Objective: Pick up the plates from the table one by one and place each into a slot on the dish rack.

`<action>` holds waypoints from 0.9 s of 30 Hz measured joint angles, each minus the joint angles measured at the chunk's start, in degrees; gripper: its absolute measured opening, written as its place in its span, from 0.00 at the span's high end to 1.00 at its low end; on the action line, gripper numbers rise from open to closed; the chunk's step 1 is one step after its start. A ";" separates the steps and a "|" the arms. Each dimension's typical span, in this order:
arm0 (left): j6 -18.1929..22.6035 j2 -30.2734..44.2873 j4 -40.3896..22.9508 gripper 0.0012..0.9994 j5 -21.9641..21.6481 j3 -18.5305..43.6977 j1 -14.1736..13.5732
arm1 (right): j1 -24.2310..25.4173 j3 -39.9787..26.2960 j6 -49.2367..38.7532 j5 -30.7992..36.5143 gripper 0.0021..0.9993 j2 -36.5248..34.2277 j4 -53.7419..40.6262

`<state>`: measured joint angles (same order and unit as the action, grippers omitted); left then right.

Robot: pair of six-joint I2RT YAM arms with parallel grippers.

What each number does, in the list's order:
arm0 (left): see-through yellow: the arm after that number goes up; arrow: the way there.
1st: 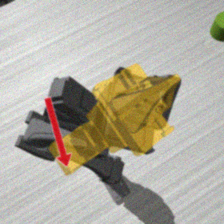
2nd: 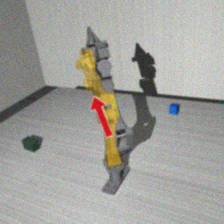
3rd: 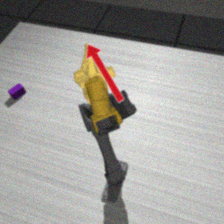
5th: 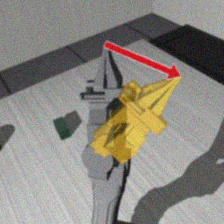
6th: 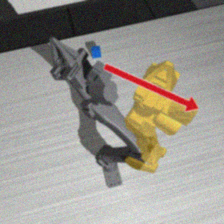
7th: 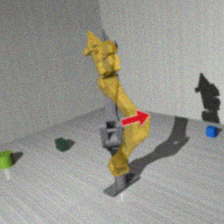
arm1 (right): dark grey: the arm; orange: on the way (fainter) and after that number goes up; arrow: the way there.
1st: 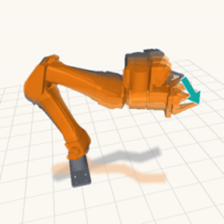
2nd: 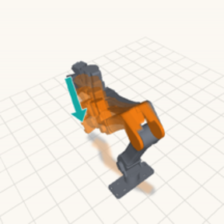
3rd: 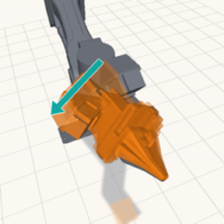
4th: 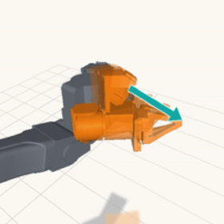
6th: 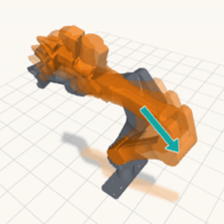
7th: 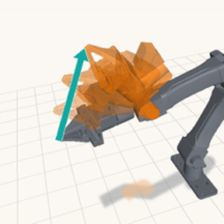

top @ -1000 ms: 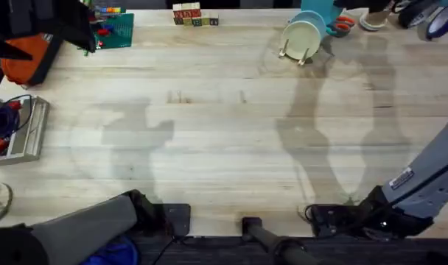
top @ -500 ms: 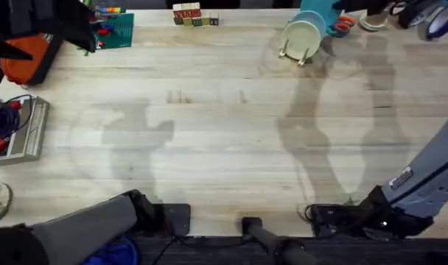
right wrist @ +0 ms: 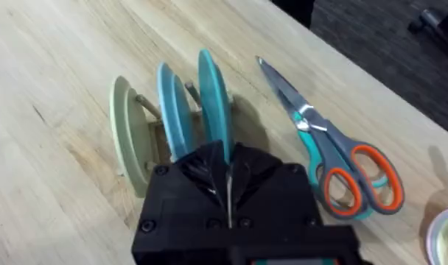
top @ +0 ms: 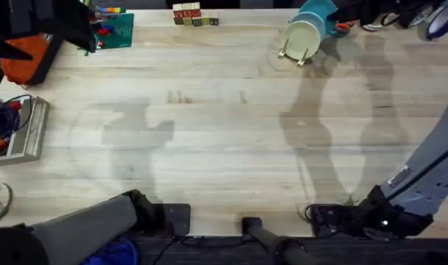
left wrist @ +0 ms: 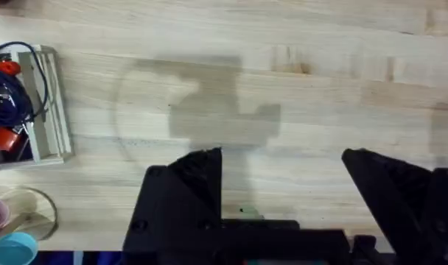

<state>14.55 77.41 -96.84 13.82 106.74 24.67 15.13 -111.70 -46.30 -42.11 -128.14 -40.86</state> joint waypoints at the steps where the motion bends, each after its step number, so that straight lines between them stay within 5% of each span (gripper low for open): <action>1: 0.00 0.00 0.00 0.01 0.00 0.00 0.00 | -0.01 0.00 -0.01 -0.11 0.97 -0.17 -0.02; 14: 0.00 0.00 0.00 0.01 0.00 0.00 0.00 | -0.01 0.00 -0.07 -0.17 0.97 -0.24 -0.06; 27: 0.00 0.00 0.00 0.01 0.00 0.00 0.00 | -0.08 0.00 -0.20 -0.79 0.82 -0.25 -0.33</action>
<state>14.55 77.41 -96.84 13.82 106.74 24.67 15.05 -111.70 -46.49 -42.89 -128.39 -41.19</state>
